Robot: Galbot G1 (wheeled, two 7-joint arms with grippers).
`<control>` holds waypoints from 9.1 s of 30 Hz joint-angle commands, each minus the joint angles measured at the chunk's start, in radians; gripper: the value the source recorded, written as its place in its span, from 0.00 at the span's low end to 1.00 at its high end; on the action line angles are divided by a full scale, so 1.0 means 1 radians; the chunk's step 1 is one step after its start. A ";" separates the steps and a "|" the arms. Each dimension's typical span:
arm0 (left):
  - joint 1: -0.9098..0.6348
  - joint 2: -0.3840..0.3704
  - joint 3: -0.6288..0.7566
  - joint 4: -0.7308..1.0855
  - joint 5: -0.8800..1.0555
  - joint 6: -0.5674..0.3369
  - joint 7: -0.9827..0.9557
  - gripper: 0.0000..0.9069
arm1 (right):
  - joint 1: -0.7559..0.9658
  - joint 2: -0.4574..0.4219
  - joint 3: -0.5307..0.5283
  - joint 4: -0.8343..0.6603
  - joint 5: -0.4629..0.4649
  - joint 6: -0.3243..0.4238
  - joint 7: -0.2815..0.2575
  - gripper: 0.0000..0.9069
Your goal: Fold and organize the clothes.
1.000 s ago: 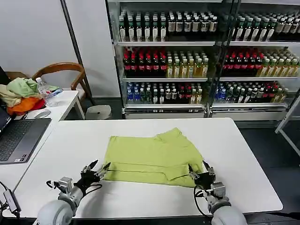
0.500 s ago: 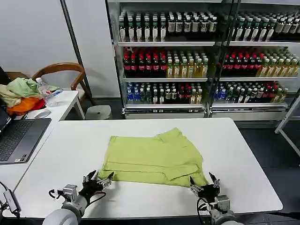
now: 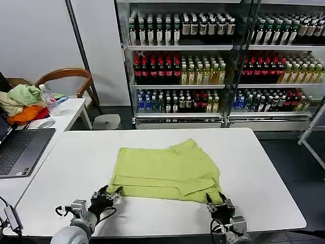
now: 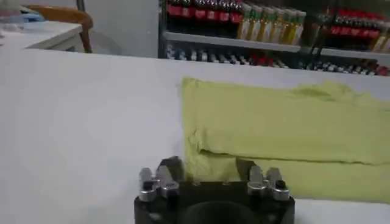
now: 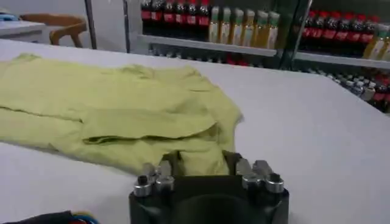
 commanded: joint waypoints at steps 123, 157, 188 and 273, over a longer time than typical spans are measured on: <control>-0.405 0.122 0.164 0.411 -0.025 -0.071 0.242 0.04 | 0.830 0.213 -0.307 -0.681 0.258 -0.153 0.006 0.00; -0.061 0.162 -0.062 0.037 -0.030 -0.105 0.298 0.04 | 0.430 -0.031 -0.175 -0.030 0.310 -0.181 0.035 0.00; 0.180 0.157 -0.170 -0.039 0.012 -0.173 0.302 0.04 | 0.158 -0.057 -0.086 0.118 0.189 -0.157 0.048 0.00; 0.153 0.072 -0.170 -0.139 -0.034 -0.053 -0.255 0.02 | -0.031 -0.025 0.133 0.260 0.024 -0.150 0.016 1.00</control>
